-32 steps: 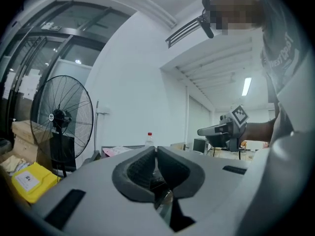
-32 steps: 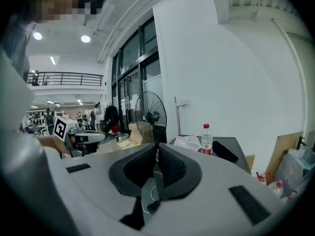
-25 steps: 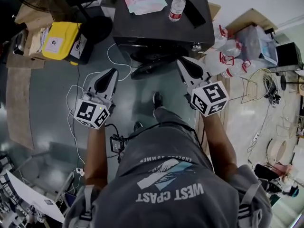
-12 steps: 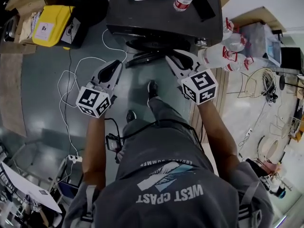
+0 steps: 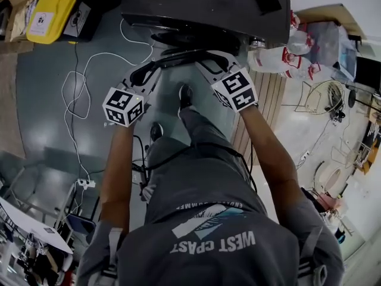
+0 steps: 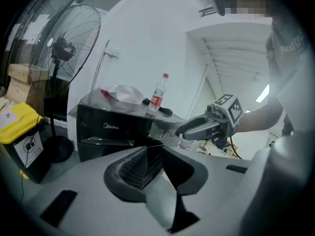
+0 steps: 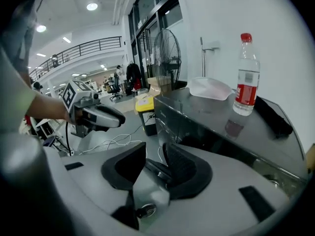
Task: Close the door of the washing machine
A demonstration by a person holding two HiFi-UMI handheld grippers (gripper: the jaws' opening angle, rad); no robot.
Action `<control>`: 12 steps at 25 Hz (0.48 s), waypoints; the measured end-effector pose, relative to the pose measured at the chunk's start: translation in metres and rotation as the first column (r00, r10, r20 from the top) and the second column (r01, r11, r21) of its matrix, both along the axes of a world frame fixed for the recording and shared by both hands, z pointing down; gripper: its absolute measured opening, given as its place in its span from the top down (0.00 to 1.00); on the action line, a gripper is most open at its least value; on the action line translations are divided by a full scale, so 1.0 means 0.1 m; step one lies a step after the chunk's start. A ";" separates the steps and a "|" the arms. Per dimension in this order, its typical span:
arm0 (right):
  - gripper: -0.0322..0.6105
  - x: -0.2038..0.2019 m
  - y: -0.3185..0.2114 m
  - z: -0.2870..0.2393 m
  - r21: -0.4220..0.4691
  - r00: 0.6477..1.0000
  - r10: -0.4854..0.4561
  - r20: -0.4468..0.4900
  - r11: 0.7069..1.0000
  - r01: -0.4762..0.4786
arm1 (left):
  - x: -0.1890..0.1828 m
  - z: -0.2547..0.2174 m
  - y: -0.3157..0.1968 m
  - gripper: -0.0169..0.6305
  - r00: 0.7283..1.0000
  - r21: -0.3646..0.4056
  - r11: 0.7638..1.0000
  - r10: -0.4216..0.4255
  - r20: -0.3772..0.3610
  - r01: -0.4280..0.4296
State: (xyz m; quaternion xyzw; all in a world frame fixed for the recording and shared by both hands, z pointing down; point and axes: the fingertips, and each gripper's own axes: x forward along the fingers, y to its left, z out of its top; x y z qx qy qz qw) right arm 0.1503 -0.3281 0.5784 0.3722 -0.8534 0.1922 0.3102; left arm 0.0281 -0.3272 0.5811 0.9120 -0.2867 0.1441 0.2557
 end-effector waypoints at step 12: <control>0.66 0.05 0.10 0.95 -0.089 0.965 -0.168 -0.201 0.984 0.153 | 0.32 1.02 0.02 0.69 0.998 -0.133 0.991 0.009 0.065 0.000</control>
